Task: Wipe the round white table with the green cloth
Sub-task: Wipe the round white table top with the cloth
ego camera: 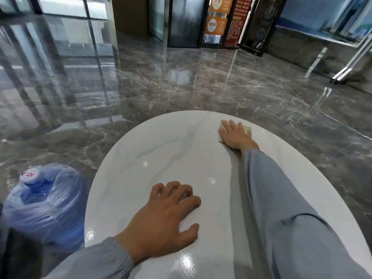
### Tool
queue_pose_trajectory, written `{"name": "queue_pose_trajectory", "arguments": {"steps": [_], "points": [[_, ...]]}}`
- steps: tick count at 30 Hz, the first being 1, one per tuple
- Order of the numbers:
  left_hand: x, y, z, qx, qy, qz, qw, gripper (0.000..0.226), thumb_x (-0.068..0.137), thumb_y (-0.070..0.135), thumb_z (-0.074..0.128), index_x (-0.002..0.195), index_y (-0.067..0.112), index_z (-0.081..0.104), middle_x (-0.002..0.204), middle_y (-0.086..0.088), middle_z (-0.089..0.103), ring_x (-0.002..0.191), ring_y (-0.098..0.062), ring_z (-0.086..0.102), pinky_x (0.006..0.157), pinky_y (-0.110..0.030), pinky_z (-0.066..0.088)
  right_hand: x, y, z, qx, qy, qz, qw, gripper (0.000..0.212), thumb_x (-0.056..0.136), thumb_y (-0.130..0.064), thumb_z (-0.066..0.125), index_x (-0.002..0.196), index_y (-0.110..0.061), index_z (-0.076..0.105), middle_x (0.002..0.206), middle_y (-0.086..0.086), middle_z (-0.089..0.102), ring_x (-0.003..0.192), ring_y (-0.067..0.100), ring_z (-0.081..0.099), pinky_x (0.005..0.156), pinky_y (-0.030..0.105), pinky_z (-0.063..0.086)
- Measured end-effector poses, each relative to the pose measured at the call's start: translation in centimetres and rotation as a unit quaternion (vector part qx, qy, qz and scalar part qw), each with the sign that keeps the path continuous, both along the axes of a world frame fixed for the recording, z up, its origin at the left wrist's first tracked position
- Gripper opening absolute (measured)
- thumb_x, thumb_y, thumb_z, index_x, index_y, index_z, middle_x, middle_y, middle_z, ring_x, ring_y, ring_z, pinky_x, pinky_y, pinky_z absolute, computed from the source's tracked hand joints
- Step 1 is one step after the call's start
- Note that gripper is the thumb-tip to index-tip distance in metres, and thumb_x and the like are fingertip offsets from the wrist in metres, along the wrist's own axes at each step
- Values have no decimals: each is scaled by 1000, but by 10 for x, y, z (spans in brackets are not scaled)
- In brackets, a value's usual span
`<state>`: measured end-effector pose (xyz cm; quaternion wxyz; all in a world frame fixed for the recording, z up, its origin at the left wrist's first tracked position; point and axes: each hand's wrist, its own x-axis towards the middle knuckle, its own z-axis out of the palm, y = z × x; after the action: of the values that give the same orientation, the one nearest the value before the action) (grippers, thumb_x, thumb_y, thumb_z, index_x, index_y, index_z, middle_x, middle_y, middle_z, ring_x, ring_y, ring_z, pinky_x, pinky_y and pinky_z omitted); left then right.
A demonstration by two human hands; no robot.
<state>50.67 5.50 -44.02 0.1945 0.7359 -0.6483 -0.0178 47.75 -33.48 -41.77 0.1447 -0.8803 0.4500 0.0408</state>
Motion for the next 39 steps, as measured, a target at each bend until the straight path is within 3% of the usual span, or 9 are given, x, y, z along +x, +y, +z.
{"name": "queue_pose_trajectory", "arguments": {"steps": [4,7,9,12,17,24,29,32,39], "points": [[1,0,0,2,-12,-2,1000,42,93,66,49,127,41,49,129,16,44,127,-15,41,108,-41,32,96,103,-7,-9,5,211,977,60,107,-59,16,164,-46,7,174,-11,-6,160,22,-13,123,59,-10],[1,0,1,0,-22,-1,1000,42,93,66,50,124,39,50,128,11,47,125,-18,44,104,-43,37,116,173,-16,-13,4,354,935,61,104,-65,15,163,-49,6,174,-14,-5,160,18,-12,121,57,-11],[0,-1,2,0,-31,3,1000,41,93,66,50,124,39,50,129,10,48,124,-19,44,104,-43,37,109,184,-17,-9,-8,388,921,62,103,-68,16,162,-51,7,174,-15,-3,160,16,-10,122,54,-9],[-1,1,2,10,-23,6,1000,41,93,65,50,126,41,49,129,15,45,125,-16,41,105,-42,32,86,157,-9,-14,-24,331,943,60,105,-67,20,162,-50,11,174,-13,3,160,18,-4,124,54,-4],[-3,3,6,15,-13,10,1000,39,93,65,50,125,43,49,129,18,44,129,-14,39,108,-41,31,-6,56,-8,-39,-25,106,993,58,107,-61,23,163,-47,16,174,-11,8,160,22,3,125,56,3],[11,0,11,32,63,-9,997,41,92,65,50,128,47,52,130,26,41,135,-3,34,113,-35,23,-161,-40,-12,-55,2,-110,992,57,101,-61,18,156,-47,23,170,-10,18,157,27,11,120,63,10],[39,-2,8,44,-2,19,999,49,96,75,36,137,49,45,138,24,39,138,-6,32,111,-35,23,-145,-71,-17,-29,10,-160,987,61,99,-60,17,158,-46,19,172,-10,12,159,28,2,120,67,3],[40,-4,2,27,-10,18,999,45,98,72,40,134,48,47,138,21,43,136,-13,39,111,-41,26,-107,-89,-10,-17,5,-159,987,61,100,-58,17,160,-46,17,173,-11,7,160,27,-3,120,68,-3],[40,-8,-14,-45,-62,11,997,45,95,67,52,130,39,56,133,11,53,127,-21,53,104,-45,29,65,-66,-5,-1,1,14,1000,60,104,-58,18,163,-45,15,174,-13,3,160,25,-6,123,64,-5]]}}
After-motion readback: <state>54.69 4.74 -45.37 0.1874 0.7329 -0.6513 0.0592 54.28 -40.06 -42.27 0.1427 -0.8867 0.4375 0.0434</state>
